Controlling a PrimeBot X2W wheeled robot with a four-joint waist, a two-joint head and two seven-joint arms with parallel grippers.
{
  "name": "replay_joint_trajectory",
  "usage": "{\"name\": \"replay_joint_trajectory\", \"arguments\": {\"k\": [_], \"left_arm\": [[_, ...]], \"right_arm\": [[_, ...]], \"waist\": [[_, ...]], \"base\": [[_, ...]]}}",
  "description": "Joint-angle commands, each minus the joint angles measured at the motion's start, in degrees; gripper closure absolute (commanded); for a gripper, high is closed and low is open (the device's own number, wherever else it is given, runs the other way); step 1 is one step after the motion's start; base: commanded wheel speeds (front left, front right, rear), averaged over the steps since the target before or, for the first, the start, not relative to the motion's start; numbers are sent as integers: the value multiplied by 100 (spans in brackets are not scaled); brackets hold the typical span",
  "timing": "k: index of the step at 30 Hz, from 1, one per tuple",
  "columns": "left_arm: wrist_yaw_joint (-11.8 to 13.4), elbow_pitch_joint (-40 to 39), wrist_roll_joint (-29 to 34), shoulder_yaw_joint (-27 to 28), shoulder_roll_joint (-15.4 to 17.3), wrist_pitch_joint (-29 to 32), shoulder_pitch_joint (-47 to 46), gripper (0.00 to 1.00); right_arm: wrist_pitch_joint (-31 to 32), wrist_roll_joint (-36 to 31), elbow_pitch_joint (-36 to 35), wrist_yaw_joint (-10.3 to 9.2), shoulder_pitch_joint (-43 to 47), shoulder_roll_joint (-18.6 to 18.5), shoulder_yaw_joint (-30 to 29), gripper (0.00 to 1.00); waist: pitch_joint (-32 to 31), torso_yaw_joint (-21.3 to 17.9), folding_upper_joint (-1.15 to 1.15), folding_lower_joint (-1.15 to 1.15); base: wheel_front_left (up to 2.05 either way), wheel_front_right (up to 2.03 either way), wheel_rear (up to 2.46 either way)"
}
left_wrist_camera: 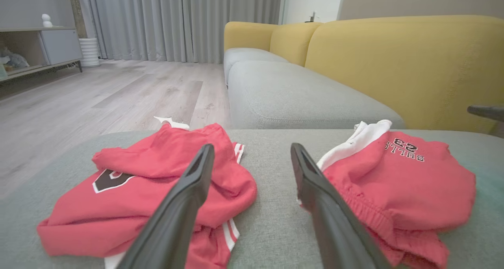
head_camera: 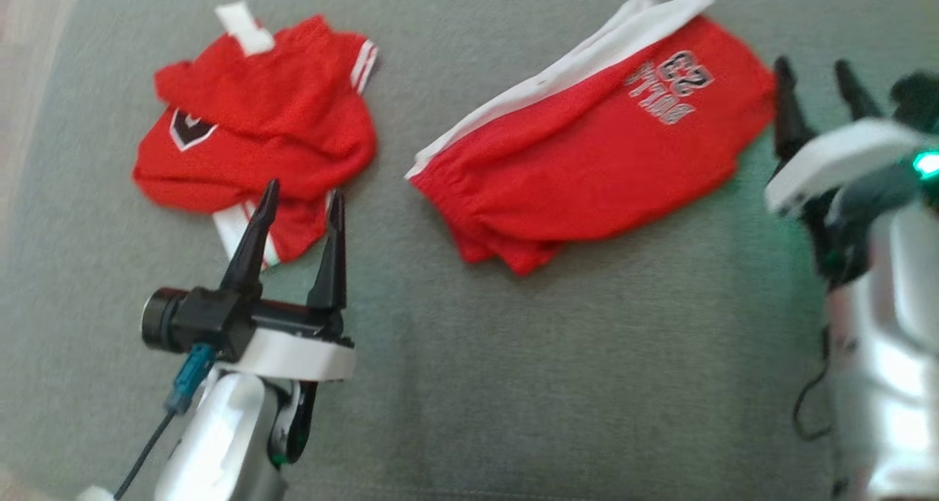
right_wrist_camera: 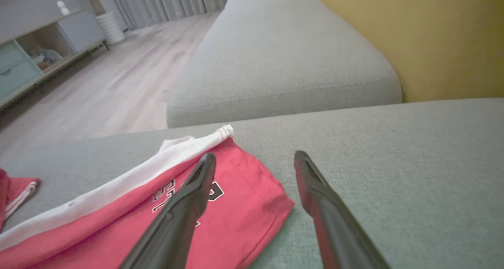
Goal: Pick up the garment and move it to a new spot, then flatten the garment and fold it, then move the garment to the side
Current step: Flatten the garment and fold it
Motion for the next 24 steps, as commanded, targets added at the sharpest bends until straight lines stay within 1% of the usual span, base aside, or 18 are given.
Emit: {"name": "replay_joint_trajectory", "arguments": {"k": [1,5,7,8,9,10,13,16,17,18,21,24], "left_arm": [[-15,-137,40,271,48,-29,-205,0],[-163,-73,120,325,-120,-29,-342,0],[-237,-41,161,350,-188,-29,-401,0],[-301,-18,205,383,-247,-29,-453,0],[-301,-18,205,383,-247,-29,-453,0],[-327,-7,227,406,-271,-29,-473,0],[-393,27,285,484,-331,-29,-516,0],[-436,47,331,577,-379,-29,-536,0],[-447,53,347,609,-392,-29,-536,0],[-458,62,367,636,-404,-29,-534,0],[-497,98,427,694,-434,-29,-526,0],[-524,120,478,765,-455,-29,-505,0]], "right_arm": [[63,-43,-129,-5,-175,-41,87,0],[583,-368,654,-5,-796,-280,-168,0],[653,-677,1000,-5,-1005,-481,-187,0],[708,-851,1350,-5,-1173,-595,-166,0],[708,-851,1350,-5,-1173,-595,-166,0],[752,-884,1528,-5,-1246,-631,-162,0],[871,-944,2009,-5,-1397,-740,111,0],[959,-734,2402,-5,-1519,-787,545,0],[979,-633,2501,-5,-1558,-797,707,21],[962,-533,2570,-5,-1595,-820,864,100],[789,-228,2672,-5,-1679,-934,1233,100],[516,62,2699,-5,-1726,-1077,1390,100]], "waist": [[234,237,0,-2],[468,468,0,-2],[559,566,0,-2],[627,642,0,-2],[627,642,0,-2],[653,669,0,-2],[694,714,0,-2],[711,704,0,-2],[709,684,0,-2],[703,662,0,-2],[654,579,0,-2],[565,464,0,-2]], "base": [[0,0,0],[0,0,0],[0,0,0],[0,0,0],[0,0,0],[0,0,0],[0,0,0],[0,0,0],[0,0,0],[0,0,0],[0,0,0],[0,0,0]]}}
